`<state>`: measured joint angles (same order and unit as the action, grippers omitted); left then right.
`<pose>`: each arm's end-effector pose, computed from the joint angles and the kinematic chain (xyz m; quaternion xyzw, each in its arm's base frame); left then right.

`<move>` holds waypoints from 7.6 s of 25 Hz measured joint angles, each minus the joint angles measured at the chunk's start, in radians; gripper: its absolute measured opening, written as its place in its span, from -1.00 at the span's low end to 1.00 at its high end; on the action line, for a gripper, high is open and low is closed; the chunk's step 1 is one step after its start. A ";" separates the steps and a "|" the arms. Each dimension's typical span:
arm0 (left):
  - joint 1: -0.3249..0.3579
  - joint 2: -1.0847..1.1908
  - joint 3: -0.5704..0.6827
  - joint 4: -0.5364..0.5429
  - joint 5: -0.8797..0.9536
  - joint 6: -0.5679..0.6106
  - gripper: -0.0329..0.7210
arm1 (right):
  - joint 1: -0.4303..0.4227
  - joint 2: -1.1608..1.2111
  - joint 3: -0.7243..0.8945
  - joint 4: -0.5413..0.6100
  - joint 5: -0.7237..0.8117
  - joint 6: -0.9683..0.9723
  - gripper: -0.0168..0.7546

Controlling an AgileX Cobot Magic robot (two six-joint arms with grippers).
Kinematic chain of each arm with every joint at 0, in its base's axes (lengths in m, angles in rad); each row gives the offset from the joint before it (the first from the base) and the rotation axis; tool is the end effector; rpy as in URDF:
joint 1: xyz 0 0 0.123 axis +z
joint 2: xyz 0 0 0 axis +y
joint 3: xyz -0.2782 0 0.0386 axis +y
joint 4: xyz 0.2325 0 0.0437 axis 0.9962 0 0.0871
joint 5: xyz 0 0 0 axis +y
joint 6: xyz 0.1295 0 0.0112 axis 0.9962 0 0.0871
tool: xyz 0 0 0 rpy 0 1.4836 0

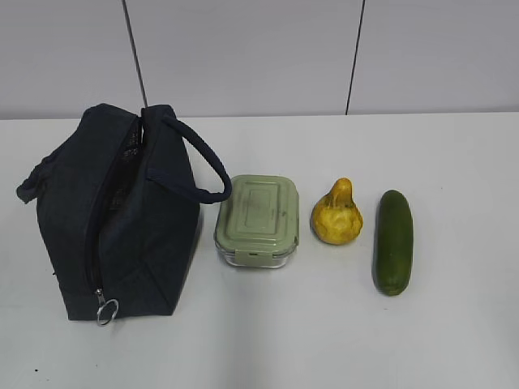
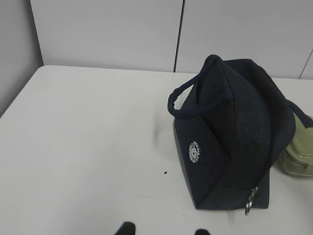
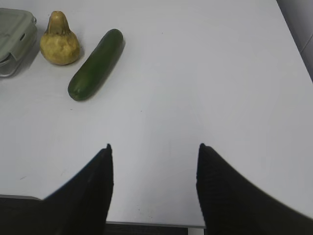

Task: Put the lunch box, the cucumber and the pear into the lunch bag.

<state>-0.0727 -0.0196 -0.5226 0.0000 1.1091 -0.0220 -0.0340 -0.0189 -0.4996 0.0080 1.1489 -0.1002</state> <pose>0.0129 -0.0009 0.2535 0.0217 0.8546 -0.0246 0.5183 0.0126 0.0005 0.2422 -0.0292 0.8704 -0.0290 0.4906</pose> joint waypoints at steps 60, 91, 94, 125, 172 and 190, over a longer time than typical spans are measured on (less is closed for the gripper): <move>-0.097 1.121 -0.316 -0.354 -0.336 0.286 -0.13 | 0.000 1.160 -0.395 0.377 -0.349 -0.266 0.15; -0.097 1.355 -0.321 -0.454 -0.413 0.368 -0.94 | 0.000 1.403 -0.527 0.580 -0.332 -0.426 0.12; -0.097 1.338 -0.322 -0.453 -0.413 0.368 -0.95 | 0.000 1.490 -0.557 0.580 -0.321 -0.390 0.12; -0.097 1.330 -0.322 -0.449 -0.432 0.372 -0.95 | 0.218 1.979 -0.958 0.079 -0.129 0.250 0.19; -0.097 1.330 -0.322 -0.449 -0.429 0.375 -0.95 | 0.554 2.056 -1.480 0.658 -0.328 -0.236 -0.02; -0.097 1.330 -0.322 -0.449 -0.429 0.375 -0.95 | 0.632 2.274 -1.556 0.391 -0.251 -0.119 -0.03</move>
<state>-0.1695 1.3108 -0.8447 -0.4488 0.6802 0.3530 0.5976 2.2553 -2.0554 0.3994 0.8979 -0.2192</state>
